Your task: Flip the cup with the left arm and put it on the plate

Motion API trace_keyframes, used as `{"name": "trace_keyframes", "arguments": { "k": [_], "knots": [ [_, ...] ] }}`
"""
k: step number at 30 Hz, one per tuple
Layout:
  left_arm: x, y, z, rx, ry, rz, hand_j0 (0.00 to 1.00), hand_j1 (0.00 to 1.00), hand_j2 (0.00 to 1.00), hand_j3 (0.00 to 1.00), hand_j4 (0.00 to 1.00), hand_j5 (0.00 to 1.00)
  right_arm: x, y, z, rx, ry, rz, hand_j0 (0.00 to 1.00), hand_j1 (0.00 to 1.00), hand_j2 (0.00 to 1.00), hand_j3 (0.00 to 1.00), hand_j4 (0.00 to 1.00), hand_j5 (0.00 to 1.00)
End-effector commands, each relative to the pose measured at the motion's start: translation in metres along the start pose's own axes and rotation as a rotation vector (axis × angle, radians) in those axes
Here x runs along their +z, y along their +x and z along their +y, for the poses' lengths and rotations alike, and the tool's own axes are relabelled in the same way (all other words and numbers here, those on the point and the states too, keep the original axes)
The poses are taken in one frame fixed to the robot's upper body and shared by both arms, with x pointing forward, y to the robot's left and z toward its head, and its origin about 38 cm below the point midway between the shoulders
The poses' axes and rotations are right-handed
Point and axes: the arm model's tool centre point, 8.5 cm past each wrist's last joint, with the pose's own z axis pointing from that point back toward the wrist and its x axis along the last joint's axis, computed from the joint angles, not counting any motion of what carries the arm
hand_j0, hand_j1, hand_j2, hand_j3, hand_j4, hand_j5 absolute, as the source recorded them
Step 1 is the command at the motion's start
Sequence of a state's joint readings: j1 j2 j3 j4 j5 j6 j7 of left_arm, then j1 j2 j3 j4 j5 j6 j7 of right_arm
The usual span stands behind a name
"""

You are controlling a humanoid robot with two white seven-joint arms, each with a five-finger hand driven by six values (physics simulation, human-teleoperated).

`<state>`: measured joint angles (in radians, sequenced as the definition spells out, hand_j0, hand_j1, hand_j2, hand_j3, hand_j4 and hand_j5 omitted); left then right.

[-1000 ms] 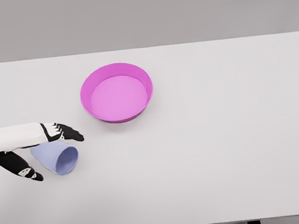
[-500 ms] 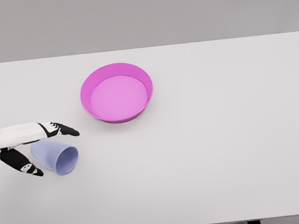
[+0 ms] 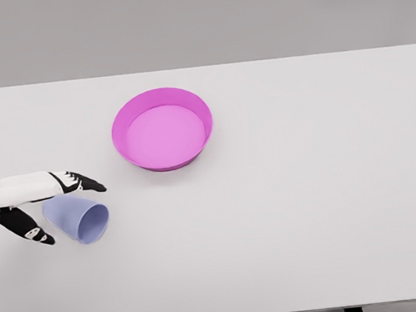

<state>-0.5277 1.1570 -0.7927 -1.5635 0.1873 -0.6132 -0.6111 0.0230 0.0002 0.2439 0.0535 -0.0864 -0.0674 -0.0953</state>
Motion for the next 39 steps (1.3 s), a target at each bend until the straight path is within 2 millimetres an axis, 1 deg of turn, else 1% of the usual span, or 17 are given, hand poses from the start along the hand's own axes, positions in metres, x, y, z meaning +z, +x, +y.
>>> {"name": "trace_keyframes", "arguments": {
  "k": [1, 5, 8, 12, 13, 16, 19, 21, 23, 33, 34, 35, 37, 38, 39],
  "knots": [
    [-0.004, -0.001, 0.0, -0.024, -0.01, 0.009, 1.0, 1.0, 1.0, 1.0, 1.0, 1.0, 0.0, 0.0, 0.0, -0.001, 0.0, 0.0, 1.0, 1.0, 1.0, 1.0, 1.0, 1.0],
    [-0.005, 0.0, 0.002, -0.02, 0.004, 0.002, 1.0, 1.0, 1.0, 1.0, 1.0, 1.0, 0.0, 0.0, 0.0, 0.0, 0.0, 0.0, 1.0, 1.0, 1.0, 1.0, 1.0, 1.0],
    [-0.012, 0.001, 0.0, -0.013, 0.008, -0.016, 1.0, 1.0, 1.0, 1.0, 1.0, 1.0, 0.0, -0.001, 0.0, 0.001, 0.0, 0.002, 1.0, 1.0, 1.0, 1.0, 1.0, 1.0],
    [-0.012, 0.002, -0.002, -0.009, 0.006, -0.02, 1.0, 1.0, 1.0, 1.0, 1.0, 1.0, 0.0, -0.001, 0.0, -0.001, 0.0, 0.002, 1.0, 1.0, 1.0, 1.0, 1.0, 1.0],
    [-0.013, 0.001, -0.006, -0.001, 0.001, -0.019, 1.0, 1.0, 1.0, 1.0, 1.0, 1.0, 0.0, -0.001, 0.0, -0.001, 0.0, 0.002, 1.0, 1.0, 1.0, 1.0, 1.0, 1.0],
    [-0.012, -0.001, -0.007, 0.002, -0.001, -0.014, 1.0, 1.0, 1.0, 1.0, 1.0, 1.0, 0.0, -0.001, 0.0, -0.001, 0.0, 0.002, 1.0, 1.0, 1.0, 1.0, 1.0, 1.0],
    [-0.009, -0.007, -0.008, 0.013, 0.001, 0.005, 1.0, 1.0, 1.0, 1.0, 1.0, 1.0, 0.0, -0.001, 0.0, -0.001, 0.0, 0.002, 1.0, 1.0, 1.0, 1.0, 1.0, 1.0],
    [-0.012, -0.011, -0.01, 0.024, 0.007, 0.009, 1.0, 1.0, 1.0, 1.0, 1.0, 1.0, 0.0, 0.0, 0.0, 0.0, 0.0, 0.0, 1.0, 1.0, 1.0, 1.0, 1.0, 1.0],
    [-0.018, -0.011, -0.011, 0.024, 0.009, -0.002, 1.0, 1.0, 1.0, 1.0, 1.0, 1.0, 0.0, 0.0, 0.0, 0.0, 0.0, 0.0, 1.0, 1.0, 1.0, 1.0, 1.0, 1.0],
    [-0.019, -0.014, -0.018, 0.039, -0.004, 0.004, 1.0, 1.0, 1.0, 1.0, 1.0, 1.0, 0.0, -0.001, 0.0, 0.001, 0.0, 0.002, 1.0, 1.0, 1.0, 1.0, 1.0, 1.0],
    [-0.019, -0.014, -0.018, 0.04, -0.005, 0.004, 0.97, 0.97, 0.97, 0.97, 0.97, 0.97, 0.0, 0.0, 0.0, 0.0, 0.0, 0.0, 1.0, 1.0, 1.0, 1.0, 1.0, 1.0],
    [-0.019, -0.014, -0.02, 0.043, -0.006, 0.003, 0.9, 0.9, 0.9, 0.9, 0.9, 0.9, 0.0, 0.0, 0.0, 0.0, 0.0, 0.0, 1.0, 1.0, 1.0, 1.0, 1.0, 1.0],
    [-0.019, -0.014, -0.021, 0.045, -0.009, 0.004, 0.85, 0.85, 0.85, 0.85, 0.85, 0.85, 0.0, 0.0, 0.0, -0.001, 0.0, 0.0, 1.0, 1.0, 1.0, 1.0, 1.0, 1.0],
    [-0.019, -0.014, -0.021, 0.046, -0.01, 0.004, 0.8, 0.8, 0.8, 0.8, 0.8, 0.8, 0.0, -0.001, 0.0, -0.001, 0.0, 0.002, 1.0, 1.0, 1.0, 1.0, 1.0, 1.0],
    [-0.019, -0.014, -0.022, 0.046, -0.01, 0.004, 0.79, 0.79, 0.79, 0.79, 0.79, 0.79, 0.0, 0.0, 0.0, -0.001, 0.0, 0.0, 1.0, 1.0, 1.0, 1.0, 1.0, 1.0]
  ]
}}
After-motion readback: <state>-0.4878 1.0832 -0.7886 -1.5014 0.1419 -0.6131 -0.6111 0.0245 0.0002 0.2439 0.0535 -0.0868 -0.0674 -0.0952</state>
